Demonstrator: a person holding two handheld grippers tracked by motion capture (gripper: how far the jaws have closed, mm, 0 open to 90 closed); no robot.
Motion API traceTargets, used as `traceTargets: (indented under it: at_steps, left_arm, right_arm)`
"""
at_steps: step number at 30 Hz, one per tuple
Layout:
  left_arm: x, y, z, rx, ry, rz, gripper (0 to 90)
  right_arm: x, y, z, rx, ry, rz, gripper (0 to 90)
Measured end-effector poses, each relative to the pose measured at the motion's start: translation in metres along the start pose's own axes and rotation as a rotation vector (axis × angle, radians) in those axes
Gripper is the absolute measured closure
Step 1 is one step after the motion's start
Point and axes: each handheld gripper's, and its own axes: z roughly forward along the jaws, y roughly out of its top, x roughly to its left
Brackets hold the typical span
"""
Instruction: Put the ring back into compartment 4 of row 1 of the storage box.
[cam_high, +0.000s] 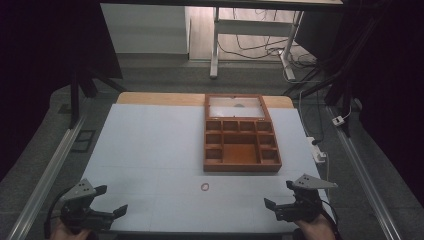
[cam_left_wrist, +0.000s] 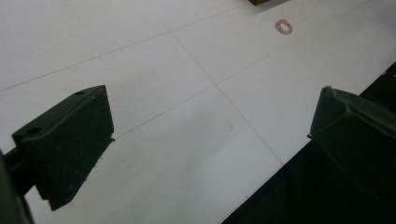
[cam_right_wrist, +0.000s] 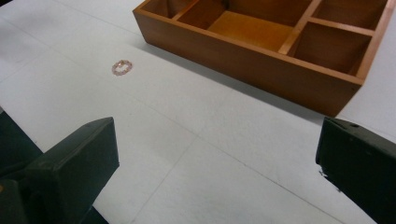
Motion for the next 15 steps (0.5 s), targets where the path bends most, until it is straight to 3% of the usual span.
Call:
traceTargets:
  at_steps: [15]
  left_arm:
    - [0.002, 0.003, 0.005, 0.012, -0.026, 0.005, 0.0]
  right_arm:
    - [0.009, 0.008, 0.011, 0.024, 0.043, -0.061, 0.0]
